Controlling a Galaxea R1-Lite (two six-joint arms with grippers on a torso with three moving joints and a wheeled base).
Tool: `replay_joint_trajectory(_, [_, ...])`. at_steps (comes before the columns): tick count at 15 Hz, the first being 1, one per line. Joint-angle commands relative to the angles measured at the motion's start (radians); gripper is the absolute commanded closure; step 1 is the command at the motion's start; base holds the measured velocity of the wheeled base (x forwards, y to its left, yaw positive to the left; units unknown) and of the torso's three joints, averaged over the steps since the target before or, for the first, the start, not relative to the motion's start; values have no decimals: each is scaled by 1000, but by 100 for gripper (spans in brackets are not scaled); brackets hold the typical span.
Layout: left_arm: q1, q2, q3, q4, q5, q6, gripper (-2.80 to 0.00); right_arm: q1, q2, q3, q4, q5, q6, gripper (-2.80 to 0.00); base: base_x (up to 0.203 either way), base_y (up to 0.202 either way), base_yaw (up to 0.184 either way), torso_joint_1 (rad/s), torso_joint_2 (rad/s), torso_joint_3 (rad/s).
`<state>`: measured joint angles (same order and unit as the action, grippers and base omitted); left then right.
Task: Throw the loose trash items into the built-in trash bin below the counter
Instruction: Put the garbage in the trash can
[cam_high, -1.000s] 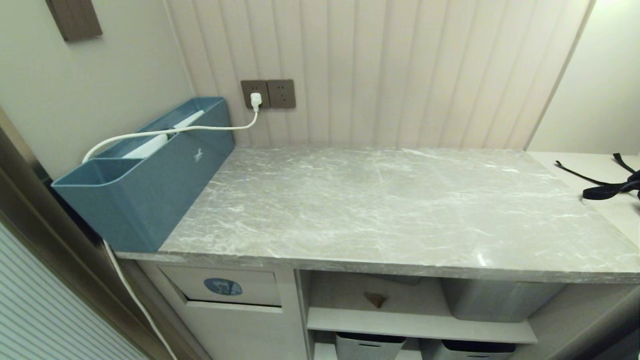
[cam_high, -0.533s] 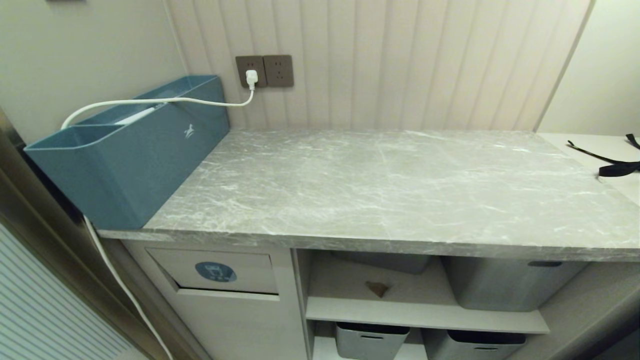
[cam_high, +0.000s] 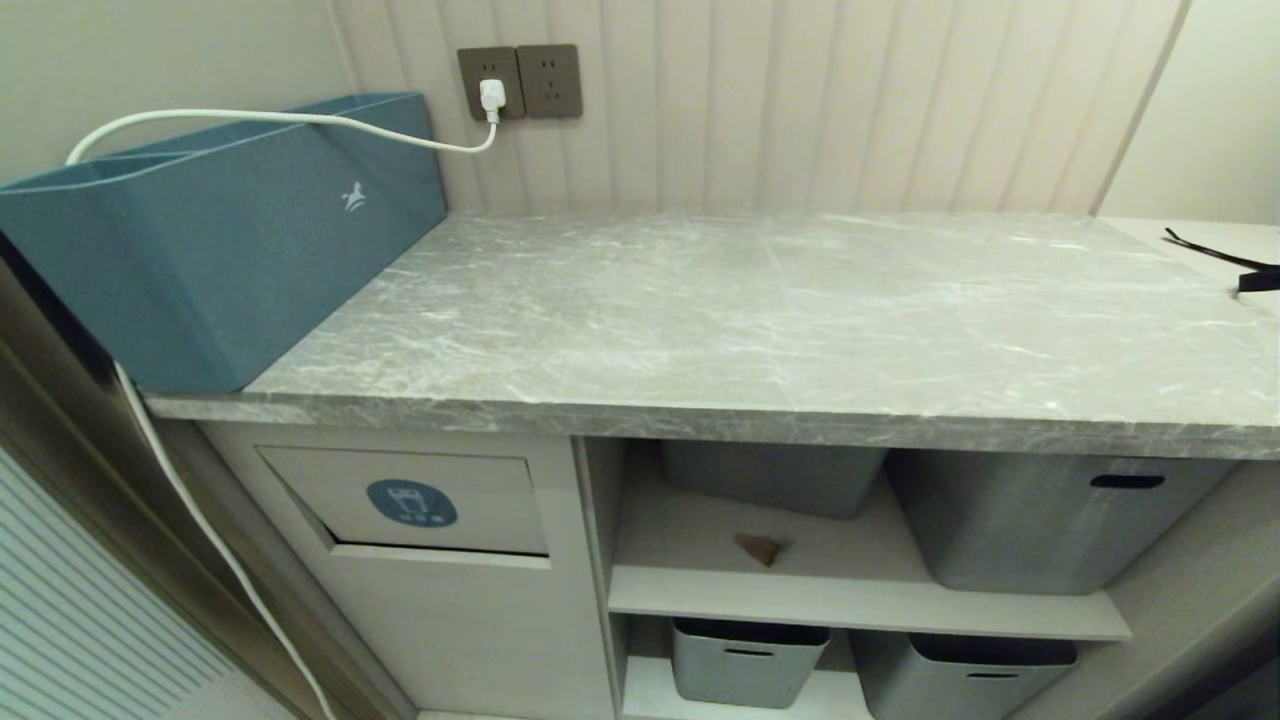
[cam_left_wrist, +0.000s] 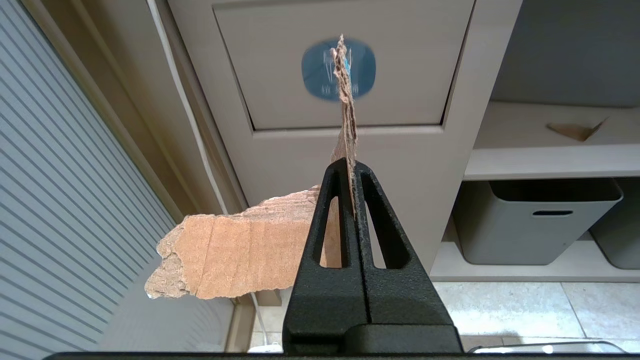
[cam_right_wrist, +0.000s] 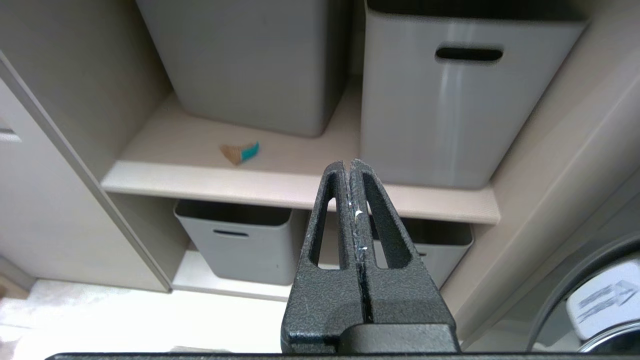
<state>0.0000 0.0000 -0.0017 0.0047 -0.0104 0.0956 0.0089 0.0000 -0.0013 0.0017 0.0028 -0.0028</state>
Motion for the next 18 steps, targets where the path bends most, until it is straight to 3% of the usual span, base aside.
replay_joint_trajectory(1, [0, 0, 0, 0, 3, -8, 0, 0, -2, 0, 0, 0, 0, 0, 0, 0, 0, -198, 483, 282])
replay_joint_trajectory(4, [0, 0, 0, -3, 9, -58, 0, 0, -2, 0, 0, 0, 0, 0, 0, 0, 0, -191, 485, 285])
replay_joint_trajectory(14, [0, 0, 0, -3, 10, -76, 0, 0, -2, 1, 0, 0, 0, 0, 0, 0, 0, -150, 459, 303])
replay_joint_trajectory(18, [0, 0, 0, -3, 10, -76, 0, 0, -2, 0, 0, 0, 0, 0, 0, 0, 0, -33, 128, 98])
